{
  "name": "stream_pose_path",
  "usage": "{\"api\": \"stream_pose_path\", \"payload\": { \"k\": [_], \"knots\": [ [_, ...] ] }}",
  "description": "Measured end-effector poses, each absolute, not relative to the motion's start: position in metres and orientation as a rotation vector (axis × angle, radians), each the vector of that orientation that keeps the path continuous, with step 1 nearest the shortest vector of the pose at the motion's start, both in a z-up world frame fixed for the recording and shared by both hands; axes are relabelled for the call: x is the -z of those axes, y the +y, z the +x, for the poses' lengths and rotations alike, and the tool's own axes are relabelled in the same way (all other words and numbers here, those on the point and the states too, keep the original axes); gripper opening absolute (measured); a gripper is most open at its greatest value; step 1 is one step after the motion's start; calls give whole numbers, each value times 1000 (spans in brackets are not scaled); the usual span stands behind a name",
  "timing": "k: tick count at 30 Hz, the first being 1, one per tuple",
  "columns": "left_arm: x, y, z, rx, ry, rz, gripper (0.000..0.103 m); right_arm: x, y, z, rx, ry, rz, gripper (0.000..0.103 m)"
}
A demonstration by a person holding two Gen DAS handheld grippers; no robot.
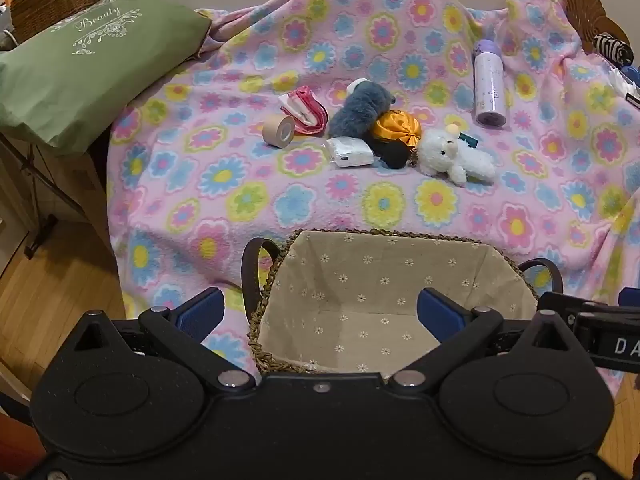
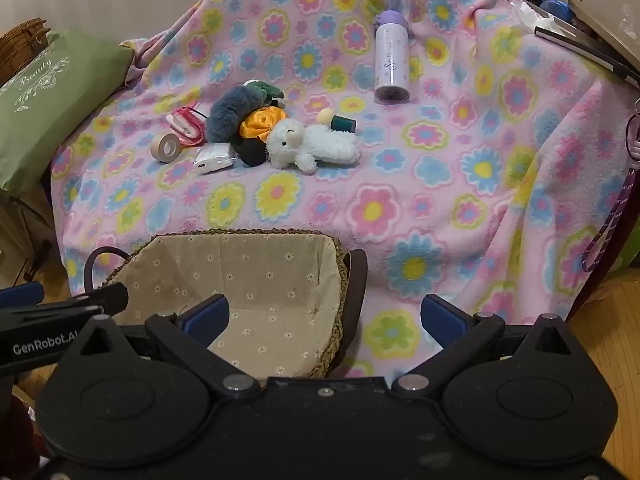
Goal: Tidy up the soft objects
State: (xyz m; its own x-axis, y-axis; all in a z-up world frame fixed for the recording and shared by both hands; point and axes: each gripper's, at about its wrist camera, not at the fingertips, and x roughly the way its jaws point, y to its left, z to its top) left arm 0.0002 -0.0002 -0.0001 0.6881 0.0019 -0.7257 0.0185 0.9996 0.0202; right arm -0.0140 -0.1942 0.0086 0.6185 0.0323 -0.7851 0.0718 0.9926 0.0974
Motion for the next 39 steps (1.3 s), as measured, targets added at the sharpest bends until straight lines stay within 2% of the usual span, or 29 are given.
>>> {"api": "stream_pose_path", "payload": {
  "k": [39],
  "knots": [
    [3, 5, 1, 22, 825, 5, 99, -6, -194, -10, 23, 917, 130, 102]
  ]
}}
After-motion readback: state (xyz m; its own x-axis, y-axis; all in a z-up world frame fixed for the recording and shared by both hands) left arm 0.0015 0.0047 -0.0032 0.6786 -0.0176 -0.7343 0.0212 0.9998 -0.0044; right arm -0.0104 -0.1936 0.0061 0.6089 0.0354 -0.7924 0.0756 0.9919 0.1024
